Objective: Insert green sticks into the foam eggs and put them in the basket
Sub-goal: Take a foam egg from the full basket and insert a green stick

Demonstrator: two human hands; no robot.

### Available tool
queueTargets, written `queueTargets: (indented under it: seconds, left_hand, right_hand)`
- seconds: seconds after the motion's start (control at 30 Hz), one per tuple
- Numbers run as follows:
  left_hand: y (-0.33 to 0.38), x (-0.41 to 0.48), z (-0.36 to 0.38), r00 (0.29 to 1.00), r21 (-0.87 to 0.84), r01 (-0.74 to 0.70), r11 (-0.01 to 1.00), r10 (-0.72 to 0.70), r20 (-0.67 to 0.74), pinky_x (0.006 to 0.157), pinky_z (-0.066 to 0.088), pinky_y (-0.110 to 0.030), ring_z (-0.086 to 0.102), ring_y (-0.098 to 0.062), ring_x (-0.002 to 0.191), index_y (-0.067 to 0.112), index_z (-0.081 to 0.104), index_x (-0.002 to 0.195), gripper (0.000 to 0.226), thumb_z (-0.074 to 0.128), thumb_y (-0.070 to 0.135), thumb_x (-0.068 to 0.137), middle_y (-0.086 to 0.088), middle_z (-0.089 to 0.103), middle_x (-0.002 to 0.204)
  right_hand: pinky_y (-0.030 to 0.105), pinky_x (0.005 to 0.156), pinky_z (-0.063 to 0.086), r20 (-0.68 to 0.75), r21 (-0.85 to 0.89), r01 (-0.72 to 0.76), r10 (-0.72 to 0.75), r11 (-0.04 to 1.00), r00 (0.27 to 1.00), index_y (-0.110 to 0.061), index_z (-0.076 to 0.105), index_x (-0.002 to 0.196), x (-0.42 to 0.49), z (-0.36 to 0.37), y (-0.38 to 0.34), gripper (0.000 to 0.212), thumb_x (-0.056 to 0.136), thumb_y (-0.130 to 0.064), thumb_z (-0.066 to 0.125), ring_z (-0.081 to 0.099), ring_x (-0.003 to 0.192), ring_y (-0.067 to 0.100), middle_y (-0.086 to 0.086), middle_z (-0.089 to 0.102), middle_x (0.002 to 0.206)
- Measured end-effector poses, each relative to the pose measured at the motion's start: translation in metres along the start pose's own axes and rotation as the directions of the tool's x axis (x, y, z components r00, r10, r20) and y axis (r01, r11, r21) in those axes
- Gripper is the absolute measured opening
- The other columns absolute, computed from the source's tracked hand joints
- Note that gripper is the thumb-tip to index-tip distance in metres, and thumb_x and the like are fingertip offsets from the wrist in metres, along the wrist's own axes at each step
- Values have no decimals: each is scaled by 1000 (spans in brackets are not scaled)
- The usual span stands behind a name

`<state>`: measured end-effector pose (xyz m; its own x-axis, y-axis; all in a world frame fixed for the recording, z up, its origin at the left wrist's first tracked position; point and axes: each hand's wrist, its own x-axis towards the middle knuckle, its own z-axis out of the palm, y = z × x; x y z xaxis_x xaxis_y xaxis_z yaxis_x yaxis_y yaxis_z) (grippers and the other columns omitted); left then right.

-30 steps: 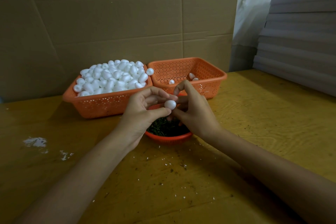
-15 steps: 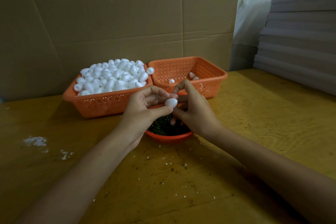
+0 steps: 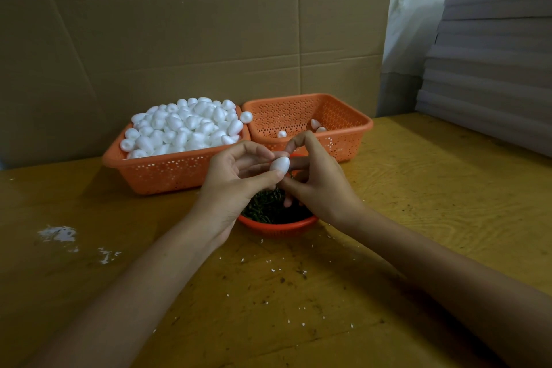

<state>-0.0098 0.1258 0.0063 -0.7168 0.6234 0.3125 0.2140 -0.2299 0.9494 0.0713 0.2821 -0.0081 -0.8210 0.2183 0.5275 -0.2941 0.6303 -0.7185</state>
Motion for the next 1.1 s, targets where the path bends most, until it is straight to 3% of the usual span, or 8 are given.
queueTargets:
  seconds: [0.33, 0.63, 0.87, 1.1]
  left_hand:
    - [0, 2, 0, 999, -27, 13, 1000, -14, -35, 80, 62, -27, 77, -21, 100, 11, 65, 97, 21, 78, -2, 87, -7, 80, 111]
    - [-1, 4, 0, 995, -99, 45, 994, -53, -87, 80, 64, -33, 74, -17, 85, 9, 65, 105, 14, 72, 1, 95, -8, 79, 98]
    - [0, 4, 0, 992, -140, 60, 988, -75, -104, 79, 64, -33, 74, -24, 92, 7, 62, 117, 24, 71, 3, 95, -10, 79, 104]
    - [2, 3, -1, 994, -135, 52, 989, -64, -91, 78, 62, -32, 72, -27, 94, 18, 70, 120, 30, 69, 0, 96, -14, 77, 111]
  right_hand:
    - [58, 64, 60, -9, 44, -27, 27, 999, 1000, -20, 42, 114, -1, 0, -1, 36, 96, -17, 74, 73, 57, 21, -4, 79, 88]
    - [60, 60, 59, -32, 88, -47, 50, 995, 998, -25, 43, 112, -1, 1, 1, 41, 92, -15, 77, 72, 56, 21, -8, 79, 90]
    - [59, 62, 60, -39, 90, -51, 55, 995, 998, -25, 42, 111, -1, 1, 0, 41, 92, -16, 78, 72, 56, 19, -8, 79, 91]
    - [60, 61, 59, -48, 102, -56, 61, 993, 997, -23, 43, 111, -2, 2, 0, 40, 92, -16, 77, 71, 56, 20, -7, 79, 92]
